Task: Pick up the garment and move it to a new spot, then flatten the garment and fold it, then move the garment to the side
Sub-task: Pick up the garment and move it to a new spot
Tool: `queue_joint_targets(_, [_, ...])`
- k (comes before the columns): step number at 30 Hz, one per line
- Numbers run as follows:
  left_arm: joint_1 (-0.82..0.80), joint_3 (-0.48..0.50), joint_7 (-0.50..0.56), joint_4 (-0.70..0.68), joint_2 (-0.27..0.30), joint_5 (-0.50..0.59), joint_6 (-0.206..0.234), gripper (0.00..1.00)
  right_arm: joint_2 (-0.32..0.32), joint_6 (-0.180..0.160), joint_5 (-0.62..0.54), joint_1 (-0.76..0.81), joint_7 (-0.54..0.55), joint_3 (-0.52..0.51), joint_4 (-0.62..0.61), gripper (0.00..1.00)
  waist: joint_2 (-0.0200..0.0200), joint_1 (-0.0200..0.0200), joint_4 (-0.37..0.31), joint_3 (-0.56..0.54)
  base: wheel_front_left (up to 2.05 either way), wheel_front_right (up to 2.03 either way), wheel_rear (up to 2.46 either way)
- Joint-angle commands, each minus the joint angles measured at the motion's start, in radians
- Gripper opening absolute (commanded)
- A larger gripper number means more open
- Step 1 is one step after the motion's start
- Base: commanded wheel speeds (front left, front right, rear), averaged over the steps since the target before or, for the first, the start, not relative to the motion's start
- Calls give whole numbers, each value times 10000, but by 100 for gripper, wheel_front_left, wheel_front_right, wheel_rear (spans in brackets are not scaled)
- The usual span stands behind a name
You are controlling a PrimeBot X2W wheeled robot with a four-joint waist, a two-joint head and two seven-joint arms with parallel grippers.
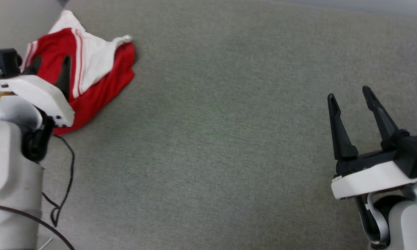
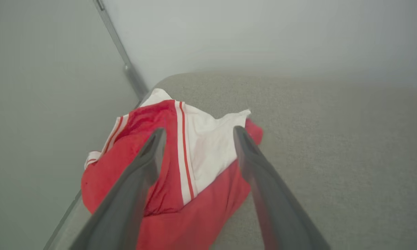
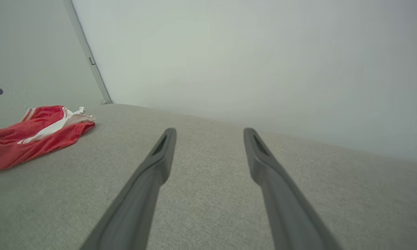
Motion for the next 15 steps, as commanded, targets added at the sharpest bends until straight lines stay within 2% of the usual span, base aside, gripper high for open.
queue_joint_targets(1, [-418, 17, 691, 538, 417, -197, 9, 100, 2, 1, 57, -313, -101, 13, 13, 100, 0, -2, -959, 1139, 0, 0, 0])
queue_joint_targets(5, [-1084, 153, 2395, 1934, 1094, -669, 8, 100, 2, 1, 146, -645, -300, 4, 150, 100, 0, -2, -1390, 1749, 0, 0, 0])
queue_joint_targets(9, [-1446, 301, 3598, 3044, 1653, -991, 7, 100, 2, 1, 261, -886, -486, -13, 316, 100, 0, -2, -1697, 2178, 0, 0, 0])
queue_joint_targets(15, [-1522, 349, 5197, 4498, 1861, -1436, 7, 100, 2, 1, 404, -1080, -677, -41, 525, 100, 0, -2, -1917, 2451, 0, 0, 0])
